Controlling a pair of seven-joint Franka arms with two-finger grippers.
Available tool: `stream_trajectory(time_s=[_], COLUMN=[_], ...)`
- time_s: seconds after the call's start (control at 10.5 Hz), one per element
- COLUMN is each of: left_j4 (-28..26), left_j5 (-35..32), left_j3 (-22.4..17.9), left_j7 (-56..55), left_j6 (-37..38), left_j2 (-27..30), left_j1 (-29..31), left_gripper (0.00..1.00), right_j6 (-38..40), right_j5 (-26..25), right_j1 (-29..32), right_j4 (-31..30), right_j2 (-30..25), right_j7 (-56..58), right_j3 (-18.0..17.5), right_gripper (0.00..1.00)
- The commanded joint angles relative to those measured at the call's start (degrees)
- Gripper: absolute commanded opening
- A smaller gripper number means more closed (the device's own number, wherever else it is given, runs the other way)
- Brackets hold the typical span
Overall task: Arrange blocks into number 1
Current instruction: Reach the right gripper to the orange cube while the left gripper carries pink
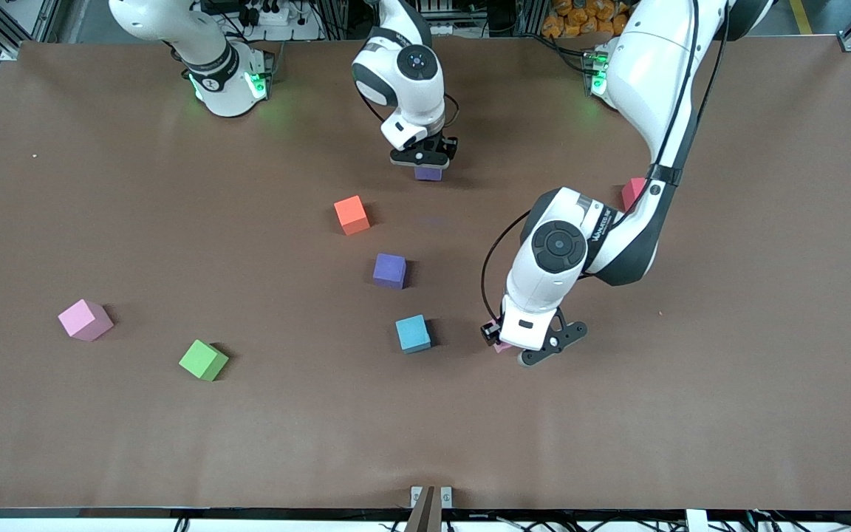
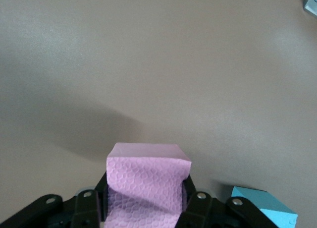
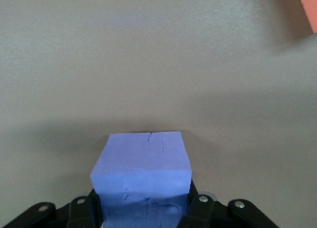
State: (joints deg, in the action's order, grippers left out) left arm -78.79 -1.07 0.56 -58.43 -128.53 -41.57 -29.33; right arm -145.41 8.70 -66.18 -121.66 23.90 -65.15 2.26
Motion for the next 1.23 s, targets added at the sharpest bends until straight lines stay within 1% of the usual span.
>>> stream_trajectory(time_s=[0.0,0.09,0.28,0.57,0.76,0.85,0.95,1.14], left_j4=[-0.23,-0.23,-0.32,-0.84,-2.25,-2.25,-2.25,-2.25], left_j5=[-1.48,-1.48,-1.48,-1.48,-1.48,-1.22,-0.78,-0.69], left_j3=[0.06,0.06,0.06,0.49,0.58,1.19,1.29,1.38], left_j7=[-0.01,0.07,0.07,-0.63,-0.37,-1.06,-1.42,-3.69], left_j6=[-0.06,-0.06,-0.06,0.20,1.60,2.83,3.80,5.30], left_j2=[0.35,0.35,0.35,0.52,0.79,0.79,0.79,0.96], left_j1=[-0.03,-0.03,-0.03,-0.90,-4.75,-7.47,-10.02,-15.12], left_gripper=[0.00,0.00,0.00,0.00,0.00,0.00,0.00,0.00], right_j6=[-0.66,-0.57,0.21,4.68,9.16,10.92,11.64,11.56], right_j5=[-0.43,-0.43,-0.52,-1.40,-5.51,-6.66,-6.68,-6.68], right_j1=[-0.26,-0.18,0.43,4.90,12.96,17.10,21.23,26.95], right_j4=[-1.82,-1.74,-1.91,-2.35,-5.06,-5.42,-5.51,-5.60], right_j2=[-0.87,-1.22,-3.15,-8.94,-13.77,-14.40,-14.41,-14.50], right_j7=[-1.29,-1.38,-1.38,-0.50,3.34,8.93,15.52,25.56], right_j3=[0.20,0.20,0.20,0.20,0.11,0.11,0.11,0.11], right_gripper=[0.64,1.00,1.00,1.00,1.00,1.00,1.00,1.00])
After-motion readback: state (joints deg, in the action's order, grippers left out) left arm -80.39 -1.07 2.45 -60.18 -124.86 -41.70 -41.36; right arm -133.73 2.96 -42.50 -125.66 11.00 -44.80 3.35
